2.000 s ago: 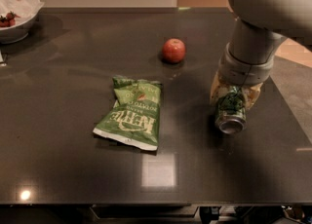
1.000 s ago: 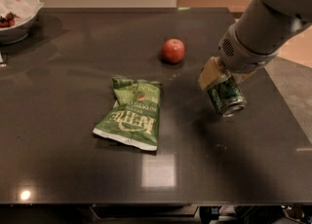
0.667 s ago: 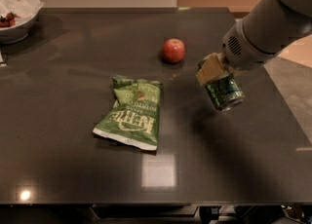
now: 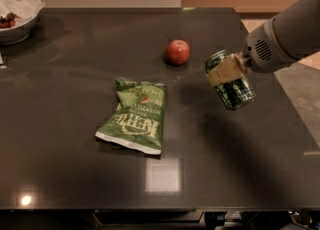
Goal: Place green can upright
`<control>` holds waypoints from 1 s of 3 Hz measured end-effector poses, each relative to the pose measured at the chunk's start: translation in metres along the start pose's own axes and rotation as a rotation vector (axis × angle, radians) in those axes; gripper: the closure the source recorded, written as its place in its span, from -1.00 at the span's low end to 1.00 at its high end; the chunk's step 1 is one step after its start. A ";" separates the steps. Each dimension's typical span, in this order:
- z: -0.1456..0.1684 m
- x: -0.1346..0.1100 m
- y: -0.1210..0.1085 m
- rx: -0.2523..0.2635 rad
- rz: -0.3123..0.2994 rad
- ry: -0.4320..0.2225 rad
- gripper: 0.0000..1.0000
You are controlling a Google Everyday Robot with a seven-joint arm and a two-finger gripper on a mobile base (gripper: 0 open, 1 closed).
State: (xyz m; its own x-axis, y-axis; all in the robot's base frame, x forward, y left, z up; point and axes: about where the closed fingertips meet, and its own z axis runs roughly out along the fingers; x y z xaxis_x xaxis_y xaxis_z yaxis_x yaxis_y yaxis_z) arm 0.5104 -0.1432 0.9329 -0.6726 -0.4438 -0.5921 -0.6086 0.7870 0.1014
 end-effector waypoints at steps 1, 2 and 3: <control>-0.008 0.003 0.000 -0.030 -0.108 -0.059 1.00; -0.009 0.003 0.001 -0.028 -0.200 -0.062 1.00; -0.009 0.003 0.001 -0.028 -0.200 -0.062 1.00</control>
Offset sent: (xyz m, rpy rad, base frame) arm -0.0046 -0.0038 0.0035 0.0115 -0.0638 0.0789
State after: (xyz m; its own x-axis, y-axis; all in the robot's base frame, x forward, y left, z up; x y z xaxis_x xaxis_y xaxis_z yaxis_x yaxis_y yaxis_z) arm 0.5037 -0.1473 0.9384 -0.5109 -0.5622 -0.6503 -0.7392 0.6735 -0.0014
